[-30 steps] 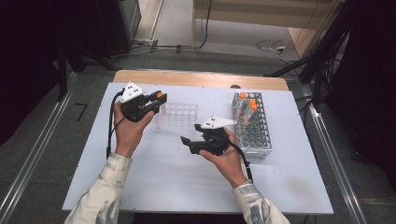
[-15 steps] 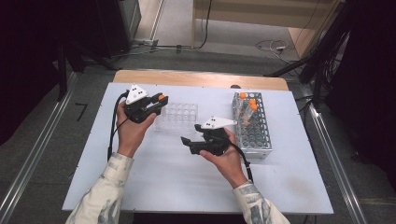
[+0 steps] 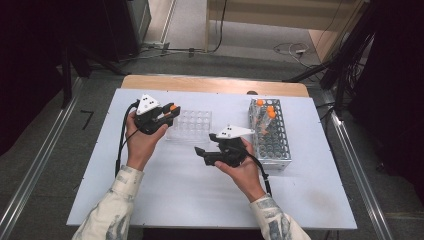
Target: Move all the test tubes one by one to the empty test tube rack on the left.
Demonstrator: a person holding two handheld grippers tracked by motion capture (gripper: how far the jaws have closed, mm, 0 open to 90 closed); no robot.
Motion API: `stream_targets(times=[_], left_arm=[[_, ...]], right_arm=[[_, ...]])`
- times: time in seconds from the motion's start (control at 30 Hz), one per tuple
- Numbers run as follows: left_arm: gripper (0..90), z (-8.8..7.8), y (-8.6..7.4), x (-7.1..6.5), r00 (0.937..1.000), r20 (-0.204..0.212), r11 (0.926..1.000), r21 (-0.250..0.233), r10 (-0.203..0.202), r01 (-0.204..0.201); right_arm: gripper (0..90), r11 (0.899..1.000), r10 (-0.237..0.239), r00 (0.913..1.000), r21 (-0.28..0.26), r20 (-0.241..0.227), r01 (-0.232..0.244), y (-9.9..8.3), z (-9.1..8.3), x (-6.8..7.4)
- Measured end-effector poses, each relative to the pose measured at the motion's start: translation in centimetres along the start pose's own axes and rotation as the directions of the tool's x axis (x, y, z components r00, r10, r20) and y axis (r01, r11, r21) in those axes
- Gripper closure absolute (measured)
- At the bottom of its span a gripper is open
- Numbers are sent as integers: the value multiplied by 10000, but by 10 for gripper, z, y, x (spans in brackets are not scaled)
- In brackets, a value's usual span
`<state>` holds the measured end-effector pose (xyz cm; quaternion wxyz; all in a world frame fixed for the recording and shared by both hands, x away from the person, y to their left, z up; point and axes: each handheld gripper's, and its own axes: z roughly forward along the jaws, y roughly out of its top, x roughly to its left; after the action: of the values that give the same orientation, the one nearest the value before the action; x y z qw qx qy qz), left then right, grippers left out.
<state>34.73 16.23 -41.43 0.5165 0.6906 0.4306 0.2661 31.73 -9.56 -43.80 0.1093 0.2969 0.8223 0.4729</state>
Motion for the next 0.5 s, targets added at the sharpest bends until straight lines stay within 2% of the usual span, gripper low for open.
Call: stream_targets(times=[0.07,0.3,0.5], left_arm=[[598,-1,0,-1,10000,-15,10000,-56,4,-4],[535,-4,2,0,9999,-46,9997,-204,-109,108],[443,-5,3,-1,9998,-20,9995,-249,-205,204]], right_arm=[[281,10000,-6,10000,-2,-1,6,0,0,0],[282,10000,26,10000,-30,11,-26,0,1,0],[283,9999,46,10000,-140,64,-45,1,-2,-1]])
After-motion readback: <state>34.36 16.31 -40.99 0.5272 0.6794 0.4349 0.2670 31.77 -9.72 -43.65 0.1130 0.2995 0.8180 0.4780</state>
